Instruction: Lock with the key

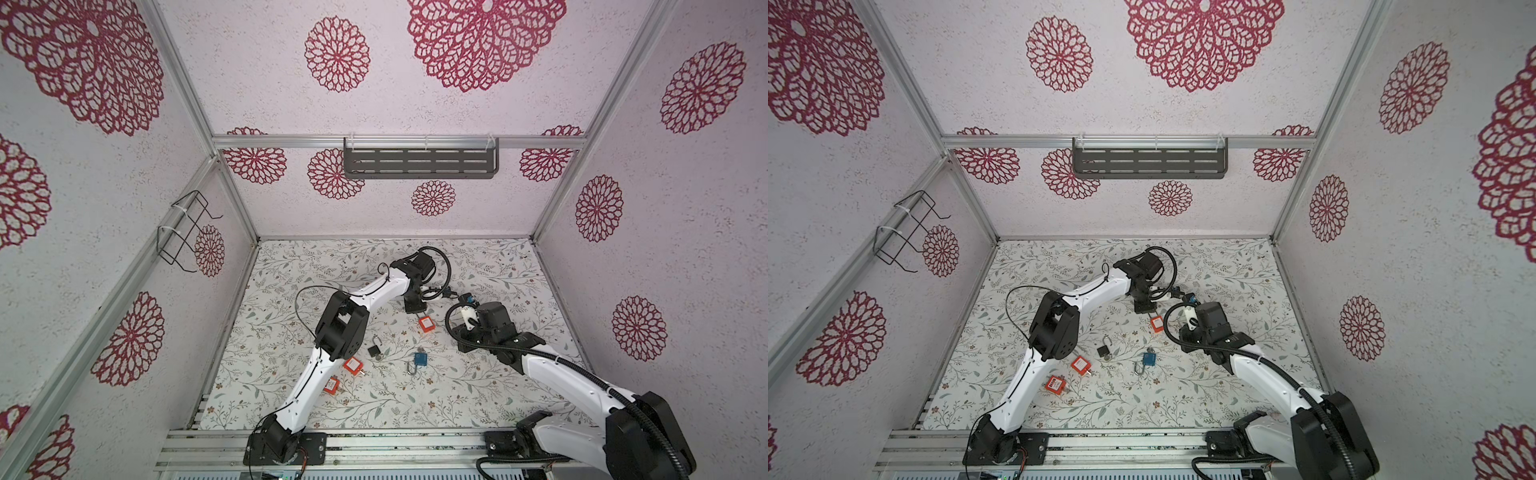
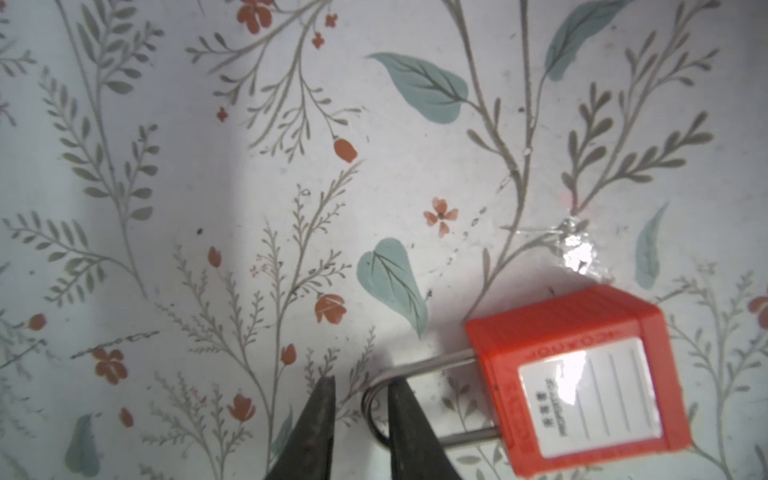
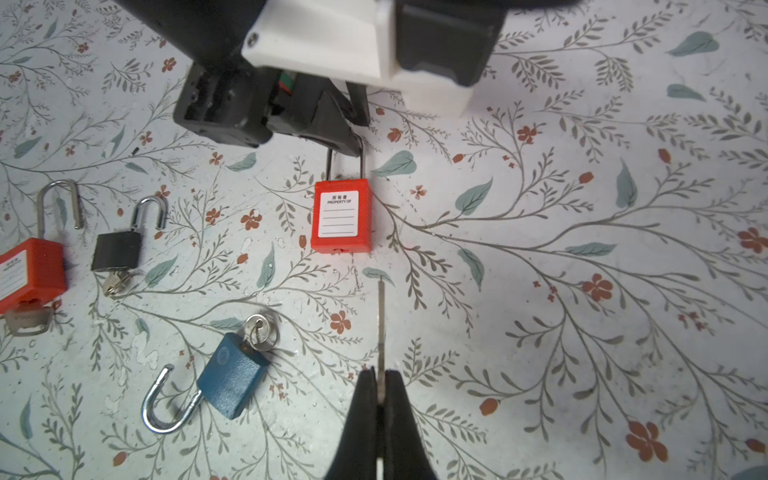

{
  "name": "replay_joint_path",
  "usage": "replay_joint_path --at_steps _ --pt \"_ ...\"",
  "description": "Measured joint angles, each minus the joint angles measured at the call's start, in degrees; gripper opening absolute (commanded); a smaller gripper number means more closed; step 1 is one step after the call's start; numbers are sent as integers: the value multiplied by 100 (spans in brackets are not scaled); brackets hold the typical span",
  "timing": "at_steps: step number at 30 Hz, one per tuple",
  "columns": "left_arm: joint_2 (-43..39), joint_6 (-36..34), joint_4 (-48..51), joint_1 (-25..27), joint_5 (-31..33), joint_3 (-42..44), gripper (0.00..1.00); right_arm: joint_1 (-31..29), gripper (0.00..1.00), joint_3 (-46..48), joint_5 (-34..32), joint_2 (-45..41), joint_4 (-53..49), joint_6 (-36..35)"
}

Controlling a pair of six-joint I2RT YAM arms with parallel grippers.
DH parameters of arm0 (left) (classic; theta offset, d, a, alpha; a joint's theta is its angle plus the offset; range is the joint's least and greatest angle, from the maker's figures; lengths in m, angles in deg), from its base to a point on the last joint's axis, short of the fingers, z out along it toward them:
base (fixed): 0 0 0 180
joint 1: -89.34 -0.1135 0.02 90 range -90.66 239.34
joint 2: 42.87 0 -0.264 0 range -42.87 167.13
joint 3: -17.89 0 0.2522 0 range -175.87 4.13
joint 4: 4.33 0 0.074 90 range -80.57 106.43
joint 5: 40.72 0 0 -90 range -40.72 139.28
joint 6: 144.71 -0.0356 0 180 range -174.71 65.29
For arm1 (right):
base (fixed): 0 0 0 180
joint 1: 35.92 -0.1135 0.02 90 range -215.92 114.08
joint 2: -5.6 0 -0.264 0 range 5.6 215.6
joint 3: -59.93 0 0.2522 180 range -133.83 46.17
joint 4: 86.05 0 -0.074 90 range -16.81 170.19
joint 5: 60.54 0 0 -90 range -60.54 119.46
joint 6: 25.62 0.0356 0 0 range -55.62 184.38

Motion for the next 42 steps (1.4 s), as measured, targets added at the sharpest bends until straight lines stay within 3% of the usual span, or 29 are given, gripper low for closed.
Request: replay_joint_path --at_steps 22,30,32,42 --pt "-2 599 -992 107 90 295 37 9 2 0 -396 -131 -251 269" --pt "-605 953 -1591 17 90 1246 39 9 2 0 -400 -271 -260 662" --pt "-831 1019 -1709 -24 92 1458 44 9 2 -15 -402 -267 -289 756" --pt "-2437 1445 -2708 -282 70 2841 47 9 5 -424 -402 140 -295 1252"
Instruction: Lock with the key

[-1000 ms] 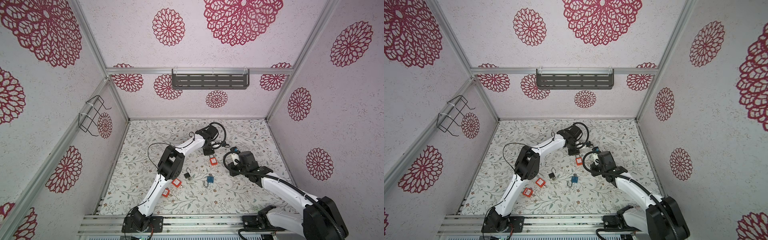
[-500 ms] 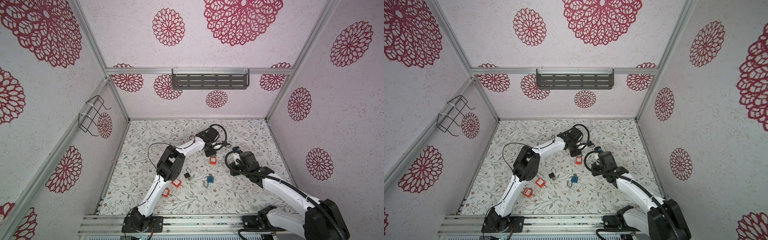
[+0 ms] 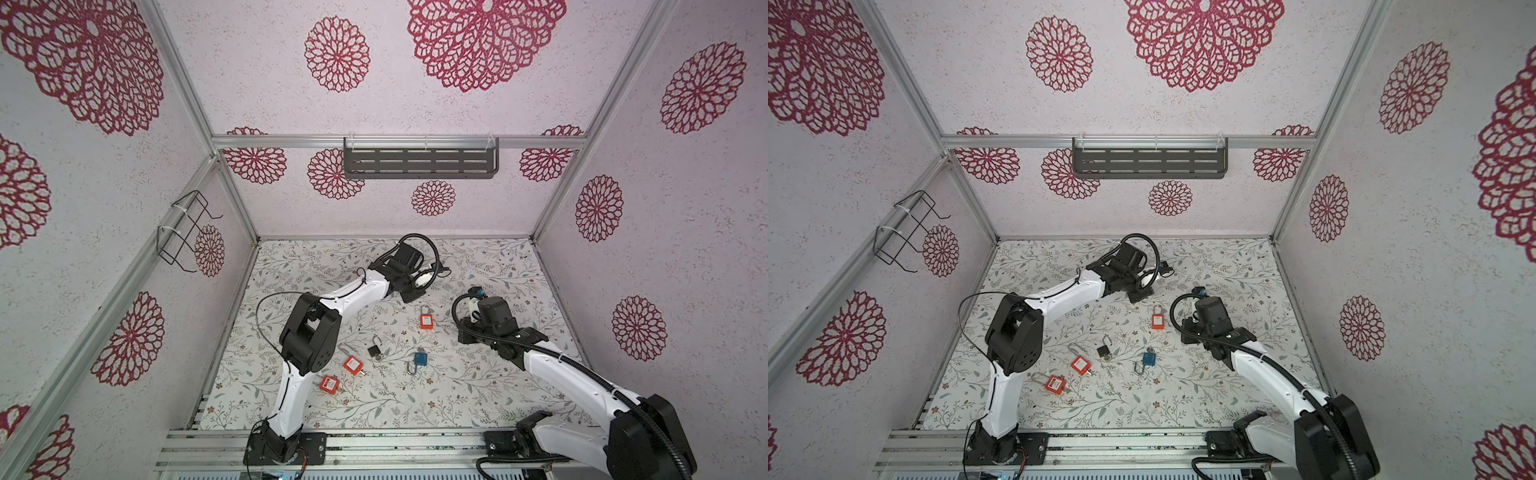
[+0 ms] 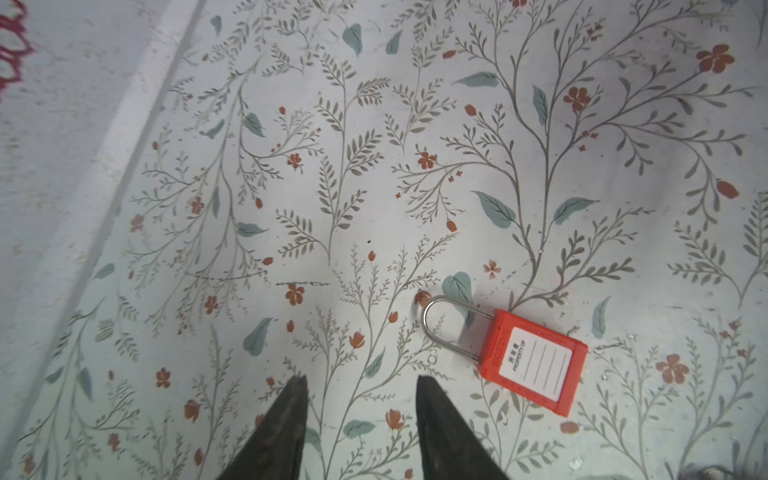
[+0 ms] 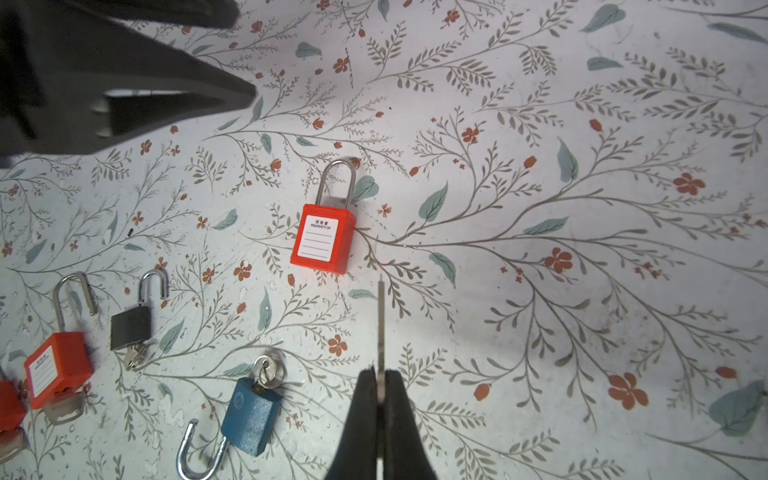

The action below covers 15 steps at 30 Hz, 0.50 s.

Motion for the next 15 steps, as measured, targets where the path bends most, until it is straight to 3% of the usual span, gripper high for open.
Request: replay_joint_path --at_steps 9,15 --pt "-2350 669 -863 -535 -35 2236 47 52 6 -367 363 1388 546 498" --pt "-3530 1172 -1060 -570 -26 3353 45 63 8 -986 463 2122 564 544"
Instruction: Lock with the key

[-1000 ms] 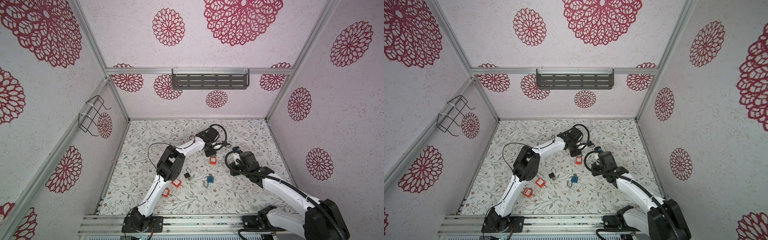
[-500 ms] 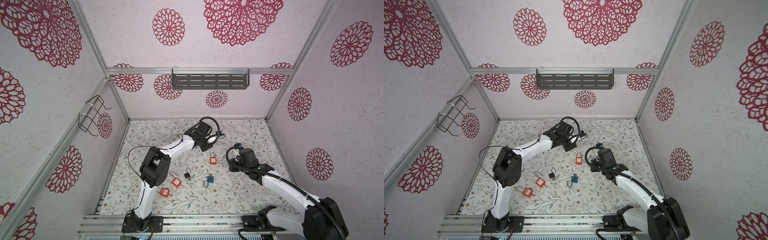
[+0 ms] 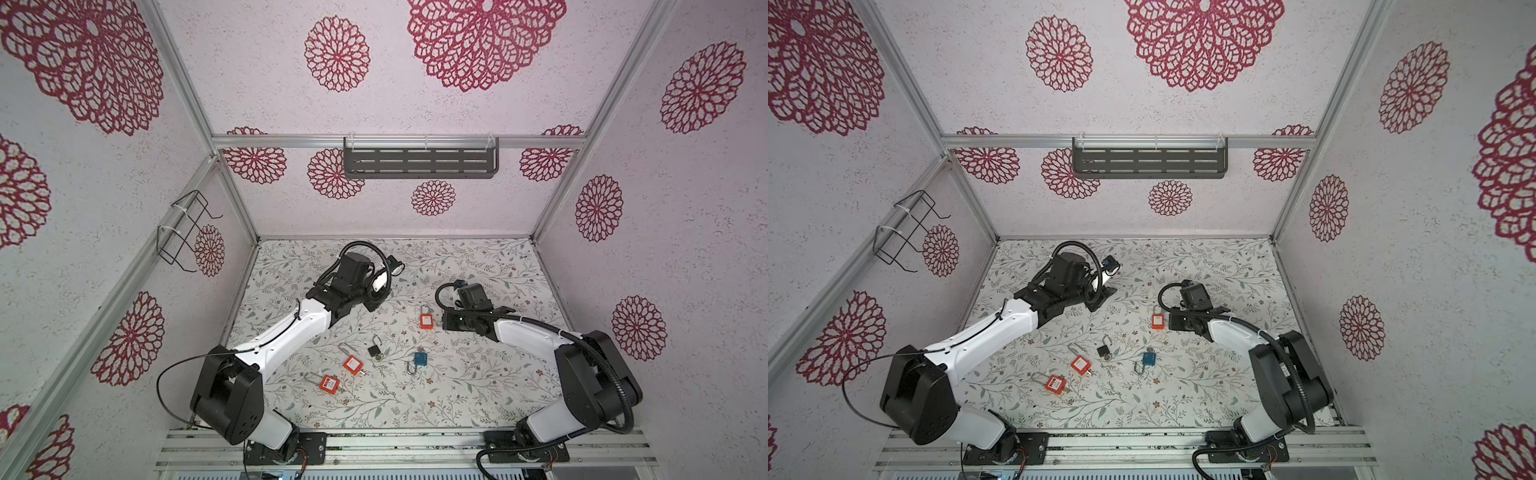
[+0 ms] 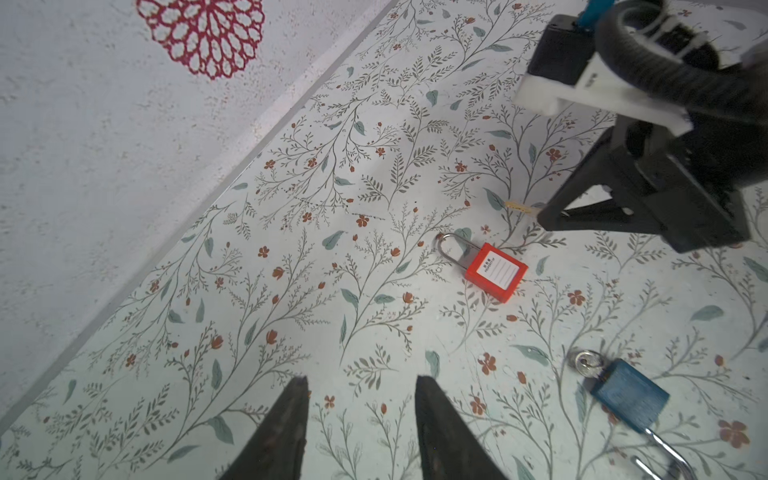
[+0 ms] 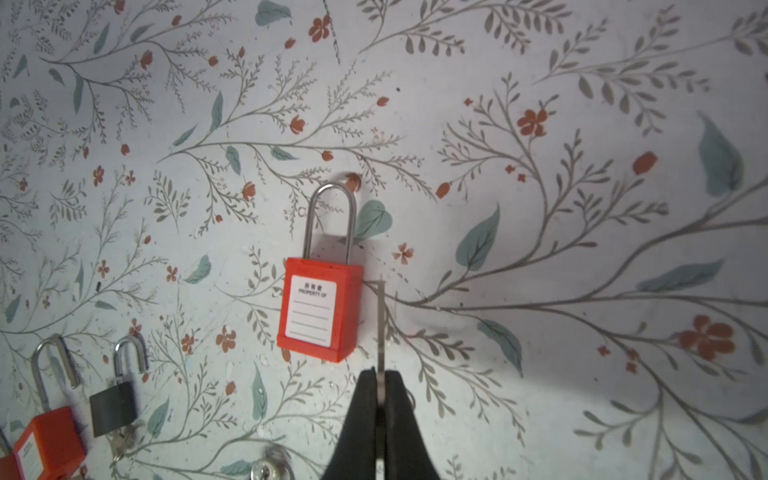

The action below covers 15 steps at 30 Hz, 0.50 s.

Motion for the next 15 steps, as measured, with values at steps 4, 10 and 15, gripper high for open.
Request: replay_joint_path --at_steps 4,10,15 --pt "-361 326 -59 0 13 409 44 4 8 -273 17 284 -9 -2" --pt "-417 785 -66 0 179 470 39 22 9 -446 22 796 -61 2" --pt "-415 1189 9 0 260 315 38 28 11 -450 20 973 -170 4"
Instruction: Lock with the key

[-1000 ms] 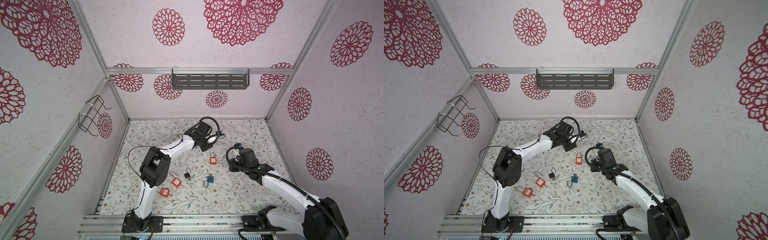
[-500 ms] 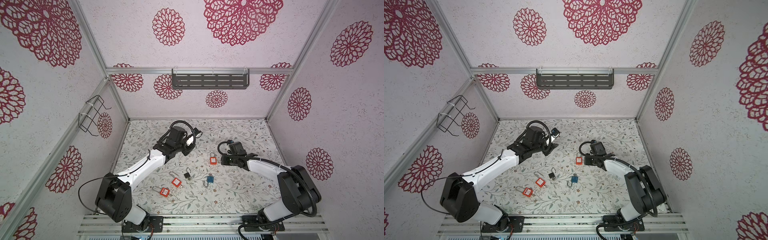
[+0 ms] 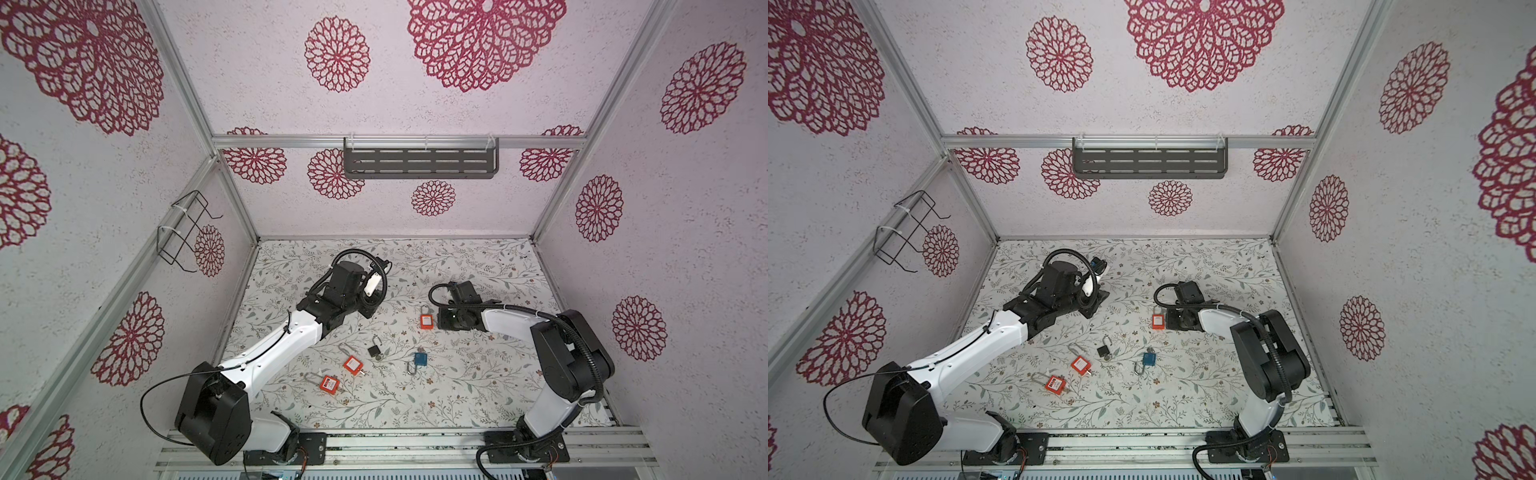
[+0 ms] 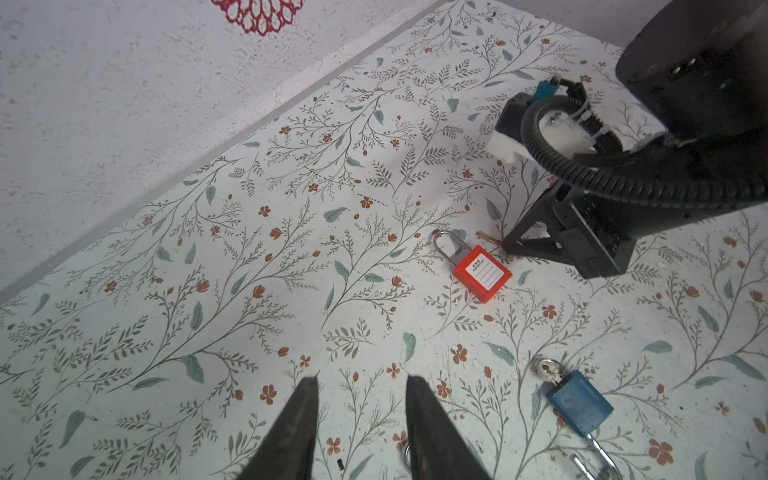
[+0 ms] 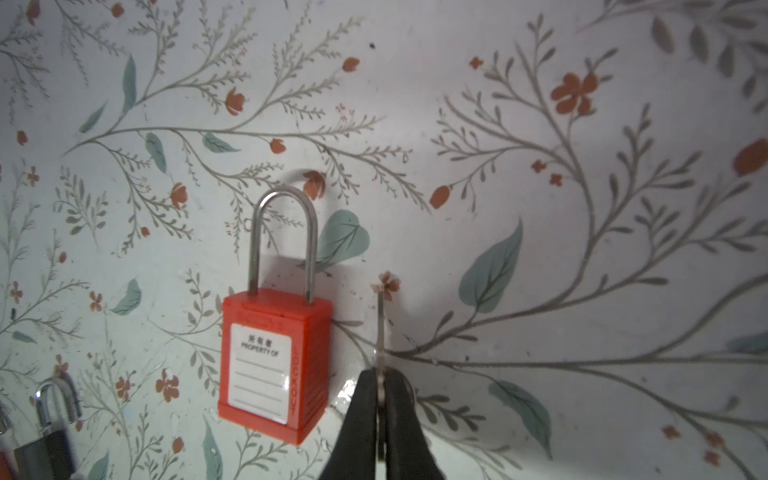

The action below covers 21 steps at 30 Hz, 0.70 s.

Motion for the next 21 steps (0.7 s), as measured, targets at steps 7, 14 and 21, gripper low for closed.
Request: replay_joint_path --at_steps 7,14,21 --pt "-2 297 55 0 42 -50 39 0 35 -74 -57 22 -105 2" --pt "-2 514 74 0 44 -44 40 0 52 -20 -201 -92 -28 -208" --pt "-7 640 -120 0 144 186 41 0 61 439 -481 -1191 236 -1130"
